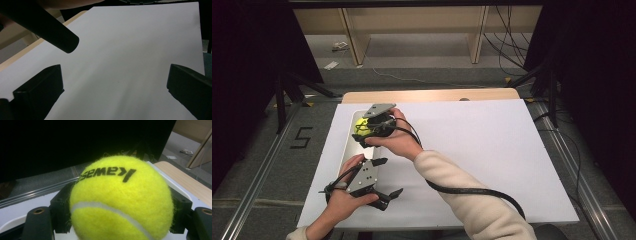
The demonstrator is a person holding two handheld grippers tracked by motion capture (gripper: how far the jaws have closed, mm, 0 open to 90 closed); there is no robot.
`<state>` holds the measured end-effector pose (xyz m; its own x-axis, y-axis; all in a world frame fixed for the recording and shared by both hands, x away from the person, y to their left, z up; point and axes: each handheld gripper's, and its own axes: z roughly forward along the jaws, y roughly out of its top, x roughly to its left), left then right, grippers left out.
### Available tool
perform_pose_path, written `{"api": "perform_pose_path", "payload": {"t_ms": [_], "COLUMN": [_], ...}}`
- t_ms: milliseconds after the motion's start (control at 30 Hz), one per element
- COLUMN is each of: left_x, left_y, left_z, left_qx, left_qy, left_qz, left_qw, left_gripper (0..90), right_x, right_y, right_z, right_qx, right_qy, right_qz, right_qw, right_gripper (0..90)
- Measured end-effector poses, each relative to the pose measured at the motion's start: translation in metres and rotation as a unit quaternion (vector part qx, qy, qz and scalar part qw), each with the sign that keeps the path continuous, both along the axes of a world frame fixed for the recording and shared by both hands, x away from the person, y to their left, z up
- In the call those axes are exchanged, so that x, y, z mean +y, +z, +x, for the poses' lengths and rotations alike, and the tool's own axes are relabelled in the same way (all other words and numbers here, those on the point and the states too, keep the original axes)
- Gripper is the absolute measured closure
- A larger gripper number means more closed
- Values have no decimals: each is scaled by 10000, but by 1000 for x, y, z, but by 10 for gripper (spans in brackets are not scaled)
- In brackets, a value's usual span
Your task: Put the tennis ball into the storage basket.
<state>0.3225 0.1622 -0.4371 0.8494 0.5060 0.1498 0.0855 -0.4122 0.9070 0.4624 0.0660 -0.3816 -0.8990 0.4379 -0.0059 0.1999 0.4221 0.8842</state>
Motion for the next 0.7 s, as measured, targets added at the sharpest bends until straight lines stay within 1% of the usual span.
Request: {"api": "perform_pose_path", "payload": {"t_ms": [467,500,700], "left_x": [0,0,-1], "left_y": [0,0,-1], "left_z": [0,0,0], "left_qx": [3,8,14], "left_qy": [-12,-11,-18], "left_qz": [0,-2,-3], "left_qw": [10000,10000,10000], "left_gripper": [0,0,1], "right_x": [6,7,11], "right_y": [-3,-5,-9], "right_z": [2,3,4], "right_qx": [34,16,83], "right_qy": [50,68,94], "right_qz": [-116,-139,-199], "right_qw": [9999,9999,9997], "right_gripper": [263,263,263]}}
